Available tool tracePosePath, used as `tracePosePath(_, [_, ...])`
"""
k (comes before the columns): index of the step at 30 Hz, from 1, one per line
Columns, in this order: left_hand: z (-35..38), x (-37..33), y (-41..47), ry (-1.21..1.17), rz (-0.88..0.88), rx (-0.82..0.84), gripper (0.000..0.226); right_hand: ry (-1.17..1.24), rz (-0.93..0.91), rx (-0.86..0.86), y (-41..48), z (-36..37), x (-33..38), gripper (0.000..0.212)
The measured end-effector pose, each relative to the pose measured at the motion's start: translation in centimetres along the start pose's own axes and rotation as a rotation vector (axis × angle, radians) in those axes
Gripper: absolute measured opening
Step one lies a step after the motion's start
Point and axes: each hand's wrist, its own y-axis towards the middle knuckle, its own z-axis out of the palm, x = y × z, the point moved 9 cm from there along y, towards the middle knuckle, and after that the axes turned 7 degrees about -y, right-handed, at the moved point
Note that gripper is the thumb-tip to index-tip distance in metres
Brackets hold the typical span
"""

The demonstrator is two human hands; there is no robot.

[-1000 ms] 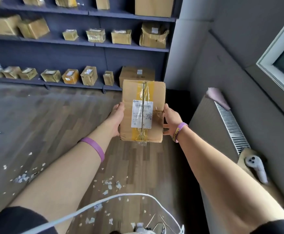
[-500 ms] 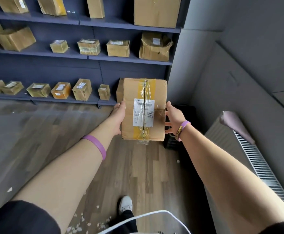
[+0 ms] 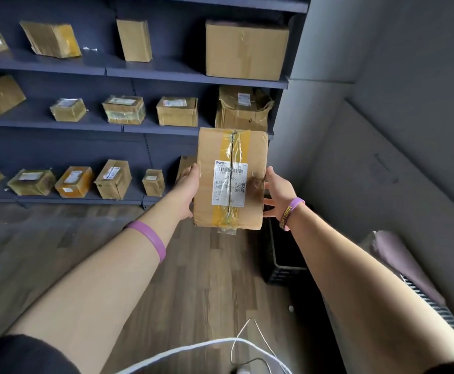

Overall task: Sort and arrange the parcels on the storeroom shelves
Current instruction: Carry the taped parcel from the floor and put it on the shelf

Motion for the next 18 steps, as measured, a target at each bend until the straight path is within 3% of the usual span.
tracePosePath(5, [2.0, -5.2, 4.9, 0.007, 0.058, 0.005, 0.059, 0.018, -0.027, -0.001, 5.8, -0.2, 4.5, 0.037])
tracePosePath(11, [6.0, -11.4, 12.1, 0.012, 0.105, 0.006, 0.055, 0.028, -0.066, 0.023, 14.9, -1.3, 10.4, 0.054])
tracePosePath(18, [11.2, -20.2, 19.0, -0.022, 0.141, -0.042, 0.059, 0.011, -0.126, 0.032, 24.3, -3.6, 20.2, 0.054])
